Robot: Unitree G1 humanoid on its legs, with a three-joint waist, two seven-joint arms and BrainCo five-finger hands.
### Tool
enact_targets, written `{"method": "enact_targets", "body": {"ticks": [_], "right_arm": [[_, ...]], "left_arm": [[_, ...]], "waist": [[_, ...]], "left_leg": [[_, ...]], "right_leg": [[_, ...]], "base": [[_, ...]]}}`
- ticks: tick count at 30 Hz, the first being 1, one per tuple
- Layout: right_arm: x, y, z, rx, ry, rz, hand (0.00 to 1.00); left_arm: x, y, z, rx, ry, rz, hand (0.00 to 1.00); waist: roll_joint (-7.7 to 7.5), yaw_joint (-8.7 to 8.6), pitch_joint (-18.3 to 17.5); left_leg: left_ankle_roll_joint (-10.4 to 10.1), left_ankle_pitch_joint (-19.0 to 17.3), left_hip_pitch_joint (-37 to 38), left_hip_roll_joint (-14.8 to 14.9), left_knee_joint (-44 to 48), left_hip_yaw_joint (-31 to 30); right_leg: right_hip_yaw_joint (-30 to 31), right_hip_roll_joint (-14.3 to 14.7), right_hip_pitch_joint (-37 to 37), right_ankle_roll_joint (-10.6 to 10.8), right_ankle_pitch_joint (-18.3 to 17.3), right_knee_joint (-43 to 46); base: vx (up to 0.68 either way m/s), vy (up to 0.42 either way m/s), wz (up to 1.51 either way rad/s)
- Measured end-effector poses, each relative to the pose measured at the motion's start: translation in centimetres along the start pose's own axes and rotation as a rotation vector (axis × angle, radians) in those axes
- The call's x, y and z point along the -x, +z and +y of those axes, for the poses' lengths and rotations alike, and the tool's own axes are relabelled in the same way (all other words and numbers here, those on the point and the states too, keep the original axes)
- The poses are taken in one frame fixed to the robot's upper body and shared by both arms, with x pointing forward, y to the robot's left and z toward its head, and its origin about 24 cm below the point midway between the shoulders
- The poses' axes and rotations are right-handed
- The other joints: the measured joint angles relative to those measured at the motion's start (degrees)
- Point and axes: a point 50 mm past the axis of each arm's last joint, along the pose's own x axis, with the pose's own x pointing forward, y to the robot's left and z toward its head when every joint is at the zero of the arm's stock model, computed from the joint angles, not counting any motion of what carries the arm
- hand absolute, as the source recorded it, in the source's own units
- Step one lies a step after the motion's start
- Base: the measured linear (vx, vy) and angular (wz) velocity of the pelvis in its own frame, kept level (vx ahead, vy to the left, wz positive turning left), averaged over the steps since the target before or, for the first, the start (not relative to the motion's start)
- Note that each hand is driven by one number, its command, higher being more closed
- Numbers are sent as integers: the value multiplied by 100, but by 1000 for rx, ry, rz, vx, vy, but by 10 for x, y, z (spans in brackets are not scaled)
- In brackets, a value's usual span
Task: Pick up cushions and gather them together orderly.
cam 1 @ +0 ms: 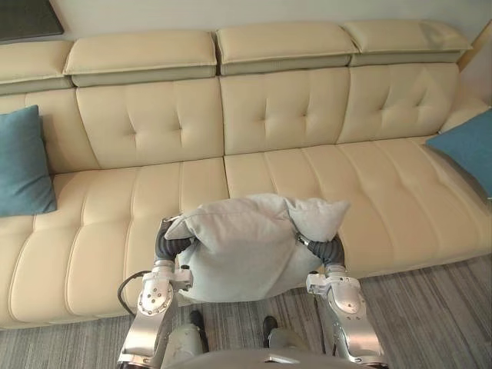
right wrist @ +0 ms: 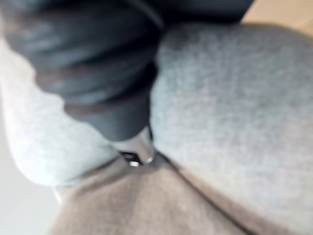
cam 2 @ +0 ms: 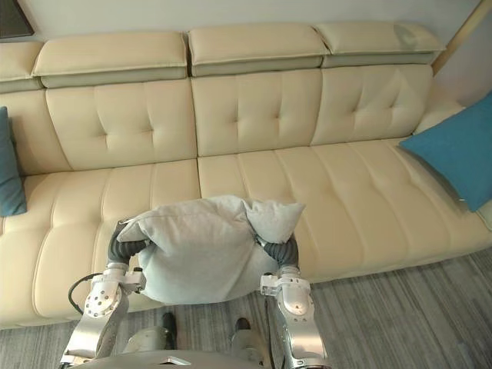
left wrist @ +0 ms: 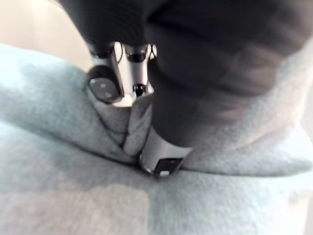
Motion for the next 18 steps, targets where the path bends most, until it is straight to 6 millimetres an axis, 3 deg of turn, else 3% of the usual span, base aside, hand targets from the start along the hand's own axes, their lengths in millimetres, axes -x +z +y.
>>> {"method": "enact_targets", "body": {"ticks": [2, 5, 10, 14, 17, 18], "right_arm": [[-2, 2, 0, 0, 2, -10, 100], [-5, 5, 0, 4, 3, -24, 100], [-7, 7, -1, 8, 0, -33, 100], [-10, 11, 0, 8, 3, -50, 100], [-38, 42, 5, 28, 17, -174, 100], [-56, 59, 7, 44, 15, -234, 100]], "left_arm": [[0, 2, 0, 2, -4, -8, 100], [0, 2, -1, 1, -9, -9, 100], [-1, 2, -1, 1, -20, -11, 100], [-2, 4, -1, -2, -21, -21, 100], [-23, 23, -4, -20, -9, -104, 100], [-38, 35, -5, -40, -1, -156, 100]], "waist": [[-10, -6, -13], [-55, -33, -89], [-54, -89, -94], [-51, -101, -273], [-37, -68, -263], [-28, -40, -247]], "left_leg": [[-9, 24, -38, 24, -71, -17], [25, 52, -170, 23, -64, -8], [27, 65, -93, 48, -270, 4], [42, 341, 197, -15, -903, 31], [81, 666, -18, -59, -1234, 12], [100, 833, -204, -78, -1350, -13]], "right_leg": [[-39, 14, 81, -61, 93, -265], [-29, 41, 79, 122, 382, -543], [12, 86, 103, 50, 604, -665], [90, 86, 84, -37, 757, -669], [109, 78, -255, -37, 943, -709], [108, 73, -432, -47, 1045, -795]], "base": [[91, -21, 4], [147, -21, -3], [88, -1, -5], [11, 14, -1], [-114, 40, 6], [-133, 31, 11]]}}
